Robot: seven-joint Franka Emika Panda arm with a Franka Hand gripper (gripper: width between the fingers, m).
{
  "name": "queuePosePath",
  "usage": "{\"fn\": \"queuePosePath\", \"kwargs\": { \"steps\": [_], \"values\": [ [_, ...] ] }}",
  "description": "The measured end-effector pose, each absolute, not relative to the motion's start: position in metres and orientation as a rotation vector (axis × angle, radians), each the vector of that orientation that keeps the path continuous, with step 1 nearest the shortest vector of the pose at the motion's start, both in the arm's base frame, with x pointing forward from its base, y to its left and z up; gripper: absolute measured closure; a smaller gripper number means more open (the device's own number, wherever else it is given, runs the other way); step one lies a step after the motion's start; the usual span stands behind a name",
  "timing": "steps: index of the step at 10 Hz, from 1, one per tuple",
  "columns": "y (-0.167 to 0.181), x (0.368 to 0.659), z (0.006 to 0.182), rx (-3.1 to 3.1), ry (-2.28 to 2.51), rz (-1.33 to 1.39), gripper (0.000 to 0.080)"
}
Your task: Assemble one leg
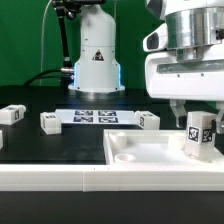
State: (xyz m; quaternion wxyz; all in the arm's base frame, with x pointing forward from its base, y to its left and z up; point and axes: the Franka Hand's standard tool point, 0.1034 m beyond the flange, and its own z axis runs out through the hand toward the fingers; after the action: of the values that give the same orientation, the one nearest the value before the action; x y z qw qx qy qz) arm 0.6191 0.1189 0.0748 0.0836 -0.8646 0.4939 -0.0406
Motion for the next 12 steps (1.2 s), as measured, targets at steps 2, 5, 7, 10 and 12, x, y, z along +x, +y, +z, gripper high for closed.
{"fn": "queuePosePath", "kwargs": {
  "steps": [2,5,7,10,12],
  "values": [
    [0.115,0.620,0.077,-2.752,1.157,-0.142,0.0159],
    [0.115,0.621,0.077,-2.933,0.691,-0.164,0.0151],
    [0.118,0.621,0.078,-3.024,0.394,-0.182,0.0151],
    [0.125,0.620,0.078,-3.099,0.020,-0.203,0.0151],
    [0.123,0.619,0.077,-3.108,-0.146,-0.207,0.0151]
  ]
}}
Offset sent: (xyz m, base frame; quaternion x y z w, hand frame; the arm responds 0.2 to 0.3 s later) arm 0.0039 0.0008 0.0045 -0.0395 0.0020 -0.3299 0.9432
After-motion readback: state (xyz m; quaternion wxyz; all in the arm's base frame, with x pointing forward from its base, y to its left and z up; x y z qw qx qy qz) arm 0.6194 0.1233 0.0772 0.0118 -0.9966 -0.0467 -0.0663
